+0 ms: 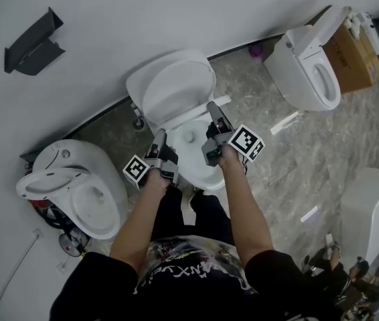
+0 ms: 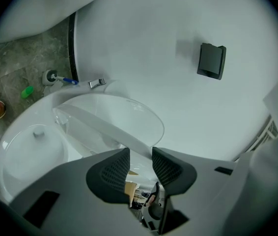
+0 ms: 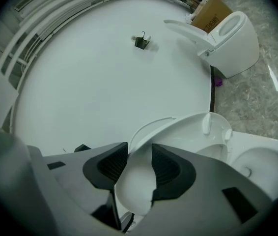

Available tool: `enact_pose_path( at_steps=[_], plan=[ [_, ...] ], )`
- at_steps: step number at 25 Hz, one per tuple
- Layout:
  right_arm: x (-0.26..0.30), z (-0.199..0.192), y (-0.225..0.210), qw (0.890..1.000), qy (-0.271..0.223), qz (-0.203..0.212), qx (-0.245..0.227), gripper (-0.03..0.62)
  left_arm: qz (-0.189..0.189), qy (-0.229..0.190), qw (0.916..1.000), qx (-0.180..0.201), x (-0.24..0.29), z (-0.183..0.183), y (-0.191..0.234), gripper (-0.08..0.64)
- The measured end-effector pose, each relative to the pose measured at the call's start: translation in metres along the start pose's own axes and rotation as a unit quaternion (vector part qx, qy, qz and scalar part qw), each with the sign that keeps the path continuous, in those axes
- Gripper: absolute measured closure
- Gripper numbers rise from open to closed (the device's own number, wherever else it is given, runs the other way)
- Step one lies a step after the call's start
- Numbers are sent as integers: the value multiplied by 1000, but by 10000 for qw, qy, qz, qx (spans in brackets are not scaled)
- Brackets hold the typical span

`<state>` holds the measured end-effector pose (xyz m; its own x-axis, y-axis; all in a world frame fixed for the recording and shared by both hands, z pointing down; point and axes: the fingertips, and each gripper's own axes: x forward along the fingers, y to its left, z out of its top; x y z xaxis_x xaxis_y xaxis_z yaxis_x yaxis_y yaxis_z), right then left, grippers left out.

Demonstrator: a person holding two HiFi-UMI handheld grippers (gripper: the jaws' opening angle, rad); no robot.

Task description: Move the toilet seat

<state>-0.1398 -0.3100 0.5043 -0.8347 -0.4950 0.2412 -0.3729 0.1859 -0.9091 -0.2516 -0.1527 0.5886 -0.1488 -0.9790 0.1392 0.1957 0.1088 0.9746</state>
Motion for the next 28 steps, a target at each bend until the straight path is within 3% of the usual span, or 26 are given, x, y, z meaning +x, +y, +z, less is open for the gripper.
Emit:
enact_pose_path(
  at_steps=[19,24,28],
  plan=[
    [71,16,14,9979,311,560,1,440,-41,-1043,9943,223,44,39,-17,400],
    [96,15,19,9967,451,675,-67,454,-32,-1020,9943,299,58,52,-20,409],
    [117,15,20,9962,522,690,-105,454,6,-795,9942,730,72,60,-23,477]
  ],
)
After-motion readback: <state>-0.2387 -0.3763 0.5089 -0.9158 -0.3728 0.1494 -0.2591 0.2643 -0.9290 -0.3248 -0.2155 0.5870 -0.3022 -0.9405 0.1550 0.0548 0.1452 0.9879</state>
